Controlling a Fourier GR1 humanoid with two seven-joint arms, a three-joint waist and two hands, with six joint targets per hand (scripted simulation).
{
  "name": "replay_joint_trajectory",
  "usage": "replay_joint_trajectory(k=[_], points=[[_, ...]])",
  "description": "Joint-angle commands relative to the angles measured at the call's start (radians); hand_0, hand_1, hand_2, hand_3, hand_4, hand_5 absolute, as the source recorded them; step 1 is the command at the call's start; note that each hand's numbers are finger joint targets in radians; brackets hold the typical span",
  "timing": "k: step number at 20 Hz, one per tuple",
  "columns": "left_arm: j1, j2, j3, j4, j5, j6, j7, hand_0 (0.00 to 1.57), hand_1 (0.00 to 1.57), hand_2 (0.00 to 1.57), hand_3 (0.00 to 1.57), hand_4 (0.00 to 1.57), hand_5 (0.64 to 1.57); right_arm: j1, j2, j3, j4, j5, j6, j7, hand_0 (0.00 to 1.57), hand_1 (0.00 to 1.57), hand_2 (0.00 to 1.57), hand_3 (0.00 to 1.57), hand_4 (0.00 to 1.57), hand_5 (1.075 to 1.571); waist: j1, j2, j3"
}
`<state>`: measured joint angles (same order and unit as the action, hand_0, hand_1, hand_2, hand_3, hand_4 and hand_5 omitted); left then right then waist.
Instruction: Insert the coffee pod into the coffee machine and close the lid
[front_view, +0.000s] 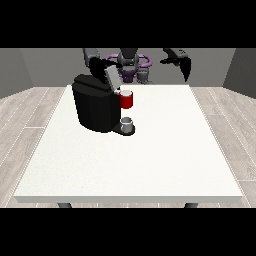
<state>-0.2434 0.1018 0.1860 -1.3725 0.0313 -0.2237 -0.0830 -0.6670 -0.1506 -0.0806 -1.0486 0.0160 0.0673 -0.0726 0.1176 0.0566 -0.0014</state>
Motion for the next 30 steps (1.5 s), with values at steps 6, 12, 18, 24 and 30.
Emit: replay_joint_trajectory(k=[6, 12, 18, 24, 30], points=[[-0.034, 0.04, 0.017, 0.026, 0.03, -0.014, -0.001, 0.0, 0.0, 0.0, 0.0, 0.0, 1.571, -0.078, 0.004, 0.027, 0.038, 0.044, -0.004, 0.023, 0.0, 0.0, 0.0, 0.0, 0.21, 1.571, 0.024, 0.03, 0.0013], [-0.027, 0.029, 0.0, 0.052, 0.001, 0.022, -0.02, 0.0, 0.0, 0.0, 0.0, 0.17, 1.571, -0.122, 0.051, 0.085, 0.029, 0.11, -0.034, 0.041, 0.0, 0.0, 0.0, 0.0, 0.12, 1.571, 0.013, 0.011, 0.0012], [-0.017, 0.032, 0.0, 0.061, 0.022, 0.008, -0.029, 0.0, 0.0, 0.0, 0.0, 0.17, 1.571, -0.17, 0.097, 0.082, 0.055, 0.14, -0.092, 0.06, 0.0, 0.0, 0.0, 0.0, 0.12, 1.571, 0.027, 0.014, 0.0011], [0.003, 0.035, -0.008, 0.031, 0.028, 0.006, -0.046, 0.0, 0.0, 0.0, 0.0, 0.2, 1.571, -0.087, 0.111, 0.097, 0.024, 0.098, 0.015, -0.037, 0.0, 0.0, 0.0, 0.0, 0.13, 1.571, -0.004, -0.037, 0.0014], [0.03, 0.007, 0.0, 0.108, 0.007, 0.054, -0.073, 0.0, 0.0, 0.0, 0.0, 0.21, 1.571, 0.128, 0.15, 0.233, -0.107, -0.076, -0.032, -0.081, 0.0, 0.0, 0.0, 0.0, 0.29, 1.571, -0.083, -0.132, 0.0014]])
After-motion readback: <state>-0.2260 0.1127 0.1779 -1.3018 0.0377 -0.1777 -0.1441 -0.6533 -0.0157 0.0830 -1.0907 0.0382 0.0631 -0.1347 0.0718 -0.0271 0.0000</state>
